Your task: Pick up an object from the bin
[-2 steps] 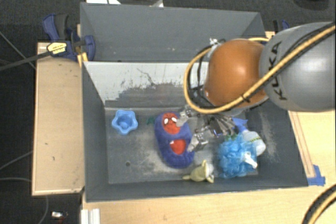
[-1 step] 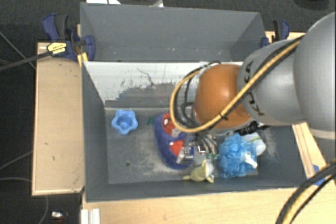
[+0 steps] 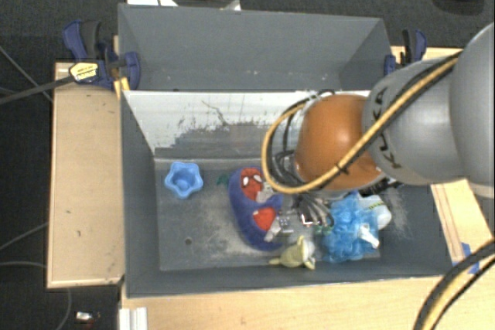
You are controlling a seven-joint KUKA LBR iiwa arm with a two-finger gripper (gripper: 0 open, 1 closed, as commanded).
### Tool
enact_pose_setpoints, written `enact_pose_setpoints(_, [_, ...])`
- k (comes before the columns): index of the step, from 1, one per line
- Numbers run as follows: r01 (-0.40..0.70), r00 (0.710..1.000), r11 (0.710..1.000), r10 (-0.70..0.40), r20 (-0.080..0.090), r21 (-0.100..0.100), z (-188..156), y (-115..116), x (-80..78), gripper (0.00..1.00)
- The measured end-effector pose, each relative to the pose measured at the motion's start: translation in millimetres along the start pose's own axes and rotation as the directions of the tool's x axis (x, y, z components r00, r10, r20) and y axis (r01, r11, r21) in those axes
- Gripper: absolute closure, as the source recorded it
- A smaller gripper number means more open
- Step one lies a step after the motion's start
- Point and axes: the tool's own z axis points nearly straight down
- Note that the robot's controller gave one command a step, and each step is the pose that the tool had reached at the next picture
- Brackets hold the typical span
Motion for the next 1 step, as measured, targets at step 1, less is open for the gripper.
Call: enact_pose_setpoints(1, [-0.048, 0.999, 0.999, 0.048, -0.004, 0.001, -46.7, -0.5, -5.4, 0.0])
